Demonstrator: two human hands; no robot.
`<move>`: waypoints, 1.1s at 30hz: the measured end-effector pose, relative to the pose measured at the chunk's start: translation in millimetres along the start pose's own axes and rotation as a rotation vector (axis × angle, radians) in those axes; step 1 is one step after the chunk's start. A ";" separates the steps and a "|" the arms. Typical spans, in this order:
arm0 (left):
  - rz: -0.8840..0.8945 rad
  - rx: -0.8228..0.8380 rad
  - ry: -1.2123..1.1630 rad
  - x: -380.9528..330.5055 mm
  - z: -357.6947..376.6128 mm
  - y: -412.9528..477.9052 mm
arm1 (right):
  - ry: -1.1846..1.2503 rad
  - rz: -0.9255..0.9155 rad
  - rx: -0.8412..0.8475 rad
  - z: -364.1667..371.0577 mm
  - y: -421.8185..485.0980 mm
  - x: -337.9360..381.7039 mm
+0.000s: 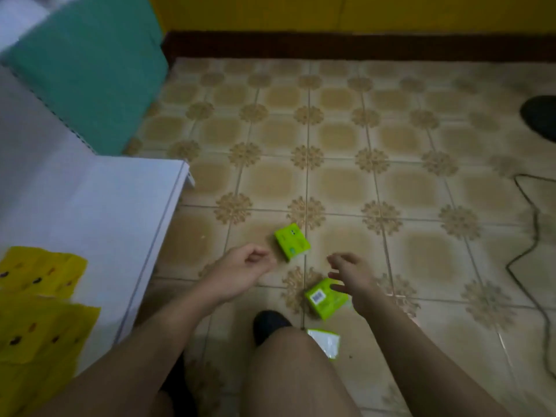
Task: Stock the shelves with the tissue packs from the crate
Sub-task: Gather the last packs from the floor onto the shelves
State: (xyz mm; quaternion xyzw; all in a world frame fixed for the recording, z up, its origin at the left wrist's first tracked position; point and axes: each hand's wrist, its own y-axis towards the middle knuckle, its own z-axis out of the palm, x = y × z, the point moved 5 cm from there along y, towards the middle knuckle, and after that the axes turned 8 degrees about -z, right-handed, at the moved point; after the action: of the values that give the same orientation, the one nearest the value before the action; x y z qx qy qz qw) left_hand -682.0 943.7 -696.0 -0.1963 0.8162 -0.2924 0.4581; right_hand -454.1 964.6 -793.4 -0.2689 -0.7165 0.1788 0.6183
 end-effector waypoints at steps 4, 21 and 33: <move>-0.120 0.117 -0.125 41.7 34.1 57.3 | -0.453 0.143 0.003 -4.7 40.4 -96.5; -0.335 0.062 -0.259 129.6 22.5 87.7 | -0.878 -0.014 0.222 19.7 61.0 -158.6; -0.064 -0.100 -0.351 12.3 -65.9 -77.8 | 0.070 -0.262 0.413 30.9 -77.3 90.7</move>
State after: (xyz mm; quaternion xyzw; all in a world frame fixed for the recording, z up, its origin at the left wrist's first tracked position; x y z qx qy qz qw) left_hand -741.0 897.6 -625.6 -0.2927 0.7305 -0.2274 0.5735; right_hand -505.4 960.7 -681.5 -0.0476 -0.6717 0.2302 0.7025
